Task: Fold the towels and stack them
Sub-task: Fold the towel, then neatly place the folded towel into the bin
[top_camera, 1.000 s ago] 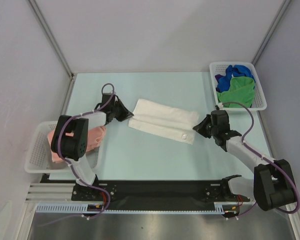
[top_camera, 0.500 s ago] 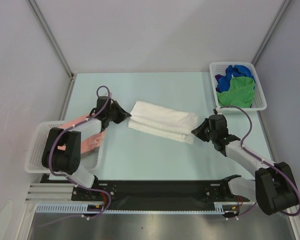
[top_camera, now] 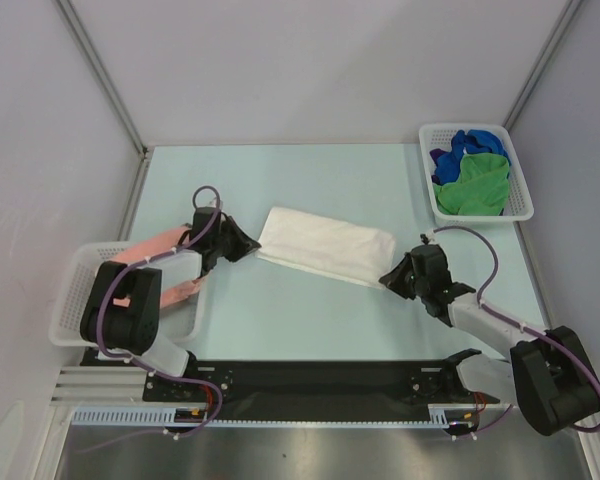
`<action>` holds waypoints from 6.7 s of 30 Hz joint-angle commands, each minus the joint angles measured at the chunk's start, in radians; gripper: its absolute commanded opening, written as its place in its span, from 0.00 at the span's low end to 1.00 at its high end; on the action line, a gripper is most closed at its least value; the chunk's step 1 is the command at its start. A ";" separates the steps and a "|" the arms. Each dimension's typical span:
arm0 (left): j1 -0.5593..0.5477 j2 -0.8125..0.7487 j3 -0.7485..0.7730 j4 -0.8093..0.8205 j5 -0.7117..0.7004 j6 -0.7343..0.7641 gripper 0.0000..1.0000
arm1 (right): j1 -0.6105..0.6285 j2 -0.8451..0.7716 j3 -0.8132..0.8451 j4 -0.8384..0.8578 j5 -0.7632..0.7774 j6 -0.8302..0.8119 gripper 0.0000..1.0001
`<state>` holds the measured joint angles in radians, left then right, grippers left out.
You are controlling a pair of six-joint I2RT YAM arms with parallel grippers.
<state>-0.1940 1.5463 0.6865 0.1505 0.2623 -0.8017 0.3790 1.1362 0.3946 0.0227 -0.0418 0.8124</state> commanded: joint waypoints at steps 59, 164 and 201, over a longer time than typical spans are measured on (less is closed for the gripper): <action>-0.117 0.196 0.441 -0.391 -0.440 0.326 0.55 | -0.209 0.507 0.280 0.207 -0.033 -0.071 0.21; -0.456 -0.278 1.372 -1.551 -0.827 0.372 0.00 | -0.163 0.045 0.510 -0.158 -0.021 -0.153 0.36; 0.427 -0.589 0.661 -1.162 -0.653 0.585 0.00 | -0.069 0.077 0.564 -0.191 0.031 -0.182 0.36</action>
<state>0.1837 0.9939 1.4265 -1.1442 -0.4362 -0.2592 0.2878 1.1957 0.9169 -0.1753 -0.0353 0.6521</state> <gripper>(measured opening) 0.030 0.356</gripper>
